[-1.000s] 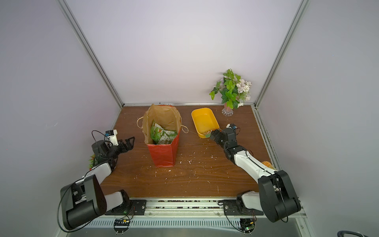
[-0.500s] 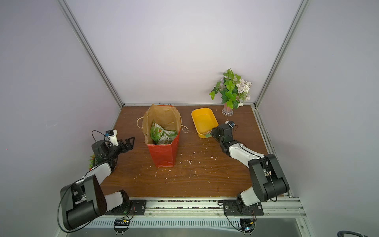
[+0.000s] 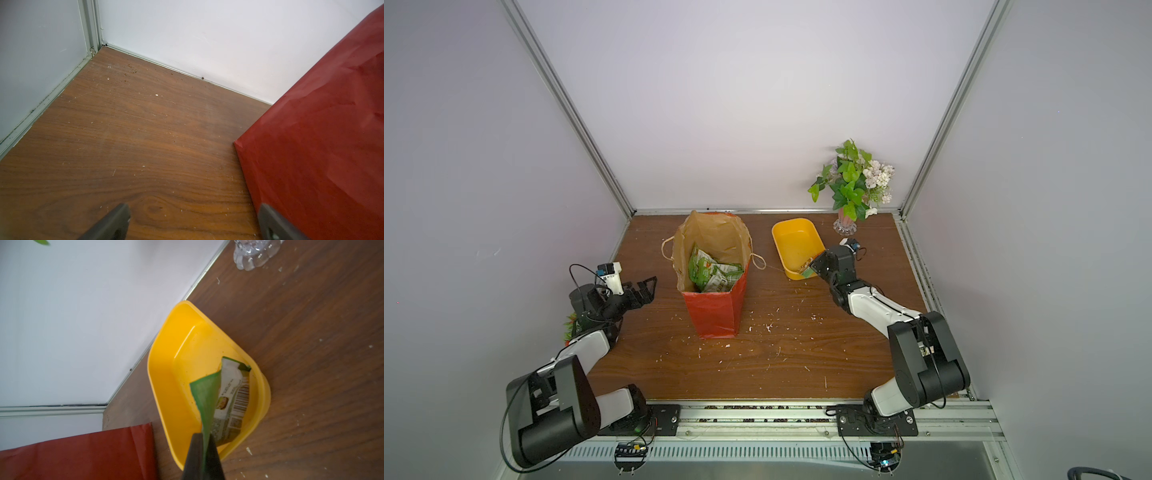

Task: Place the condiment packets inside the bag
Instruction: Pick up the condiment packet from the storage box, then place the condiment packet in the paper bag.

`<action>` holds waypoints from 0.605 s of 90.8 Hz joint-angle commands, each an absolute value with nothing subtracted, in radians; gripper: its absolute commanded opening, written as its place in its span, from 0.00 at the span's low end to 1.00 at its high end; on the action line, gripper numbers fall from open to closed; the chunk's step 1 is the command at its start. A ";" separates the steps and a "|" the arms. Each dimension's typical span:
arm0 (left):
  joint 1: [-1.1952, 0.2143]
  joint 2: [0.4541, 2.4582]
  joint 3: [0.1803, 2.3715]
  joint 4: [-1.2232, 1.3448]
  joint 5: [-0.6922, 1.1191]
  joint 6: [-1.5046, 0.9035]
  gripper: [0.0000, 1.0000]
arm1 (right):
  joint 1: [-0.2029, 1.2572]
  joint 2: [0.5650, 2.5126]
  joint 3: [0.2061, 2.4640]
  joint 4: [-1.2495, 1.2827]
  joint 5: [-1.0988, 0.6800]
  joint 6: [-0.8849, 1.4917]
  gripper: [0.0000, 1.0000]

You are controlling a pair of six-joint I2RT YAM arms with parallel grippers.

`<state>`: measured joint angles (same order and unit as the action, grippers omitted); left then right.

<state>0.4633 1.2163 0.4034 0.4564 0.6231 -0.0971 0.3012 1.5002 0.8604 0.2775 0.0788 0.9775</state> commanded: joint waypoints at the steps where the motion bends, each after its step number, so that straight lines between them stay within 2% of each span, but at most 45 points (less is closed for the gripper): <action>1: 0.477 1.198 0.391 0.469 0.636 -0.092 1.00 | 0.314 1.432 0.989 0.270 0.035 0.876 0.00; 32: 0.479 1.210 0.400 0.465 0.615 -0.101 1.00 | 0.444 1.368 1.293 0.056 0.051 0.669 0.00; 55: 0.488 1.214 0.401 0.474 0.595 -0.111 1.00 | 0.634 1.422 1.589 -0.096 0.118 0.535 0.00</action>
